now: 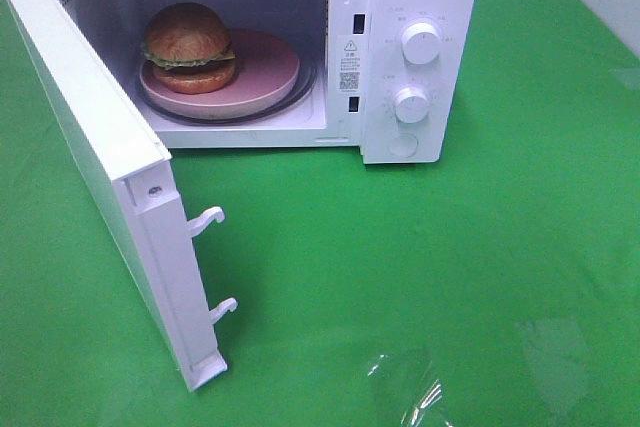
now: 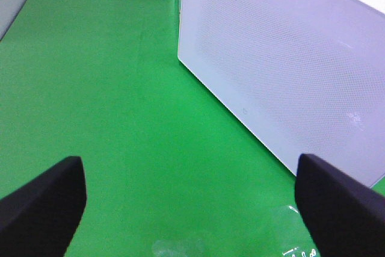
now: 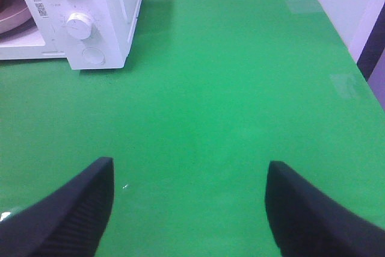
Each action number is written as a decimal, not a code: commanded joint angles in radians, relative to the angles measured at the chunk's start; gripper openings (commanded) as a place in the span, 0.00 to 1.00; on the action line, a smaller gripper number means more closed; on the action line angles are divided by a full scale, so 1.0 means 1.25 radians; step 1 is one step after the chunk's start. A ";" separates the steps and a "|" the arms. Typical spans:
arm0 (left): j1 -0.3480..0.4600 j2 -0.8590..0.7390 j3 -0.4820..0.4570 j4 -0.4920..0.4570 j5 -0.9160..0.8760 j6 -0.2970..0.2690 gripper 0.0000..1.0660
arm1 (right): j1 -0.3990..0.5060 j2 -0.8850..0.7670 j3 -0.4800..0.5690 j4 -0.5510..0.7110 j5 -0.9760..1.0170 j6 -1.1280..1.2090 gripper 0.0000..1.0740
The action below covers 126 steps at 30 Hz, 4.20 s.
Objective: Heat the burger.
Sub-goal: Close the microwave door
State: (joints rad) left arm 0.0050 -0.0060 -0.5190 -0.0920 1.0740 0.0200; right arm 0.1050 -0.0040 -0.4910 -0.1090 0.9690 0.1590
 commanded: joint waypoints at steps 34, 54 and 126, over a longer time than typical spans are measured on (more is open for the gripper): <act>0.002 0.038 -0.027 0.018 -0.118 0.011 0.70 | -0.006 -0.021 0.000 -0.001 -0.006 -0.008 0.64; 0.002 0.317 0.012 0.022 -0.470 0.011 0.00 | -0.006 -0.021 0.000 0.000 -0.006 -0.010 0.64; -0.402 1.405 0.022 -0.069 -1.646 -0.078 0.00 | -0.006 -0.021 0.000 0.000 -0.006 -0.010 0.64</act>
State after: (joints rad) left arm -0.4700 1.7320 -0.4540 -0.1470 -0.9700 -0.0840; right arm 0.1050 -0.0040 -0.4910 -0.1090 0.9700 0.1590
